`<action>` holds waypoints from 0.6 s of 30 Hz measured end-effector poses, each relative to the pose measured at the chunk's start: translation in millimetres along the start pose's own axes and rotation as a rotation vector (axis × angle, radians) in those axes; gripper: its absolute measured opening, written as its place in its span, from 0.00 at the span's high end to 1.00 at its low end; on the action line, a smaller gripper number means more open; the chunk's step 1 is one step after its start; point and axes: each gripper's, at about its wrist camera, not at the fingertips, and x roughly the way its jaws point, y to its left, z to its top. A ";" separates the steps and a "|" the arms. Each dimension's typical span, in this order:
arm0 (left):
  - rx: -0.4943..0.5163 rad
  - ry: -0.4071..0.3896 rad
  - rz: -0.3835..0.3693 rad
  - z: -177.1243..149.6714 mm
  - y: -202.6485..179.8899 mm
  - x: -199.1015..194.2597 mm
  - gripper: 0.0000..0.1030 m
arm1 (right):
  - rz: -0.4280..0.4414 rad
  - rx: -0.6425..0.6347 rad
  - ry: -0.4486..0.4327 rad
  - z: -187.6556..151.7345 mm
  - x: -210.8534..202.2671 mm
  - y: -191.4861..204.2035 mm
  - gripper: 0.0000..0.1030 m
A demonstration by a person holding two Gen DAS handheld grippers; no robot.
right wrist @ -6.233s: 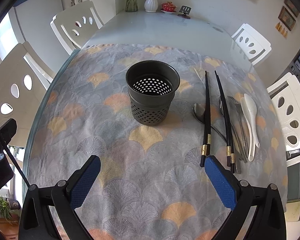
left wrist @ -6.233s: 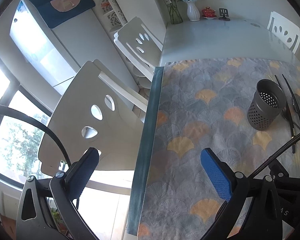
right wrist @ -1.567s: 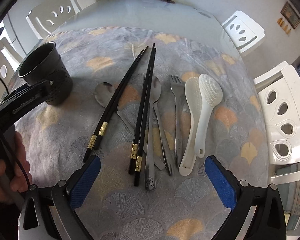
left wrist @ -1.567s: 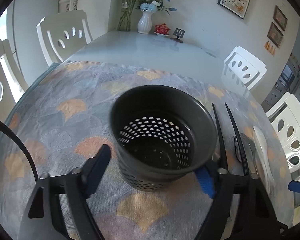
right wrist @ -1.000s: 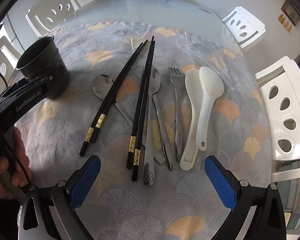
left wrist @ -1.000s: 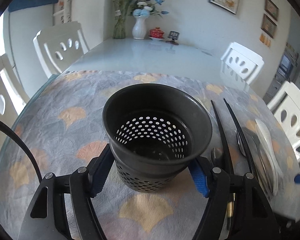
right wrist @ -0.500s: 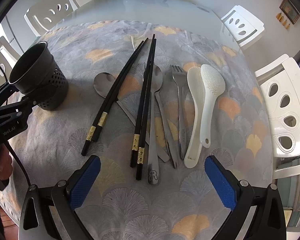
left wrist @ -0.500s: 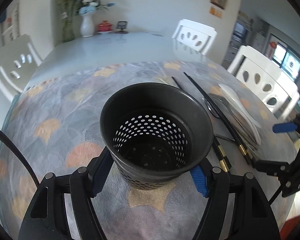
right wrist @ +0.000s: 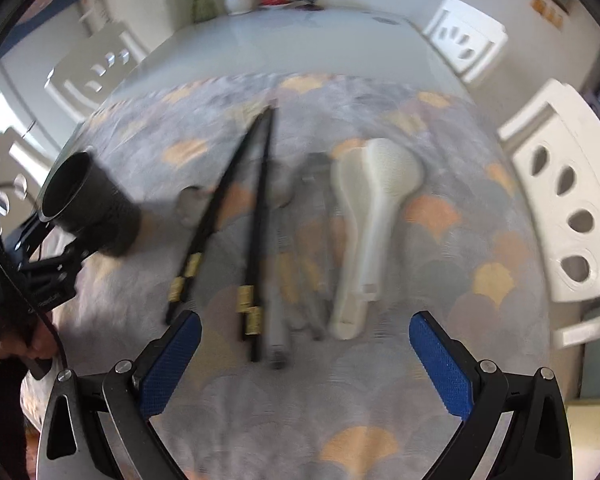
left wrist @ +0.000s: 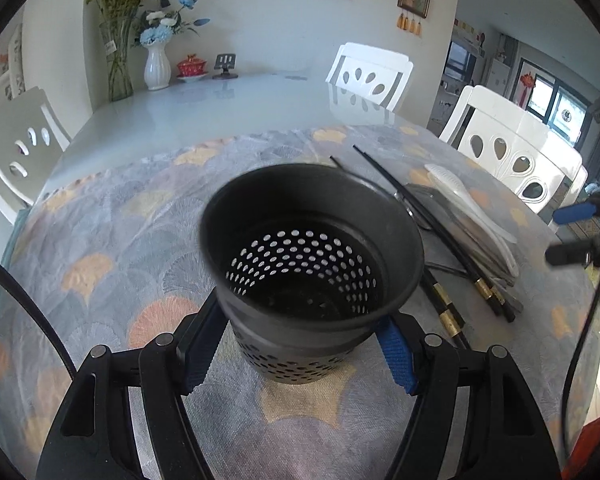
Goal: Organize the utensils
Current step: 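Lift the black holder with the left gripper and set it beside the utensils, then lower the right gripper onto the white rice paddle handle and close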
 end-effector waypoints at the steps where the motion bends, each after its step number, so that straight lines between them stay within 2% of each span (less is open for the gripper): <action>1: -0.006 0.009 -0.008 -0.4 1.8 1.9 0.33 | -0.006 0.013 -0.007 2.3 -0.6 -5.4 0.00; 5: 0.005 0.029 0.010 -0.6 -0.1 6.8 0.33 | -0.016 0.089 -0.054 18.7 -3.2 -26.4 0.00; 7: 0.024 0.027 0.025 -1.4 -4.1 6.5 0.33 | -0.029 0.108 -0.066 25.5 -0.7 -32.9 0.07; 9: 0.035 0.023 0.029 -2.0 -6.5 5.3 0.33 | -0.029 0.125 -0.064 31.7 5.1 -39.2 0.21; 10: 0.037 0.020 0.030 -2.0 -7.0 4.9 0.33 | -0.020 0.145 -0.056 35.0 10.7 -43.8 0.24; 12: 0.039 0.019 0.032 -1.4 -6.3 4.3 0.33 | 0.012 0.188 -0.032 38.2 21.5 -52.8 0.42; 15: 0.042 0.015 0.031 -1.1 -6.3 3.6 0.34 | 0.065 0.267 0.002 41.0 39.0 -67.3 0.50; 18: 0.034 0.015 0.030 -1.4 -4.9 4.1 0.34 | 0.089 0.293 0.022 44.7 53.0 -73.2 0.55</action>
